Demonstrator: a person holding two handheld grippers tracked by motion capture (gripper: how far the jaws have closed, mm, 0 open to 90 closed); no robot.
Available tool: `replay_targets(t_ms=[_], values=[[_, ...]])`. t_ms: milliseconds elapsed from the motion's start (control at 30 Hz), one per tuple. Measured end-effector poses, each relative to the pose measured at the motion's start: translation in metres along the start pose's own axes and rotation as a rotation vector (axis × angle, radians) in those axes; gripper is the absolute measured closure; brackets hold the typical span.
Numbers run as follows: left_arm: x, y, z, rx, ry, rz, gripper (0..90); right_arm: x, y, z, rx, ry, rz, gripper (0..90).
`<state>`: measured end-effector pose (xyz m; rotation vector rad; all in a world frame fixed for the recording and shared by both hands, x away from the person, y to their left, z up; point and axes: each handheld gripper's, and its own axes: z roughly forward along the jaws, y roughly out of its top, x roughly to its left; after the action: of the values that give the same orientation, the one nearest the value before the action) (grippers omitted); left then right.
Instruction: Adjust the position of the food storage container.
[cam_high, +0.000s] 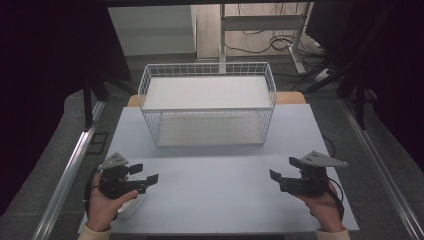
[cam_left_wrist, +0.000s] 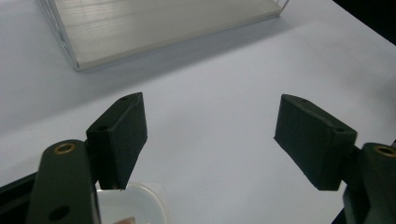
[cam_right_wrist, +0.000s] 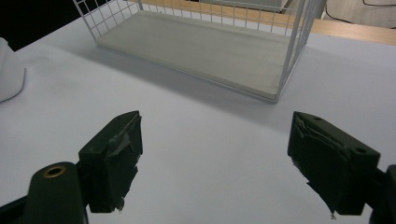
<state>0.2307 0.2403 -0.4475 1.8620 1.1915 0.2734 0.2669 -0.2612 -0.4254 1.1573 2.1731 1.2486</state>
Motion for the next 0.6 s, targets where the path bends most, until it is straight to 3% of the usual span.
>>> replay_targets(t_ms=[267, 600], values=[[0.0057, -0.001, -0.0001, -0.006, 0.019, -0.015, 24.7, -0.004, -0.0032, 0.0035, 0.021, -0.006, 0.01, 19.3], [0.0027, -0.0003, -0.0007, -0.001, 0.017, -0.006, 24.7, -0.0009, -0.0045, 0.0079, 0.042, -0.011, 0.003, 20.3]])
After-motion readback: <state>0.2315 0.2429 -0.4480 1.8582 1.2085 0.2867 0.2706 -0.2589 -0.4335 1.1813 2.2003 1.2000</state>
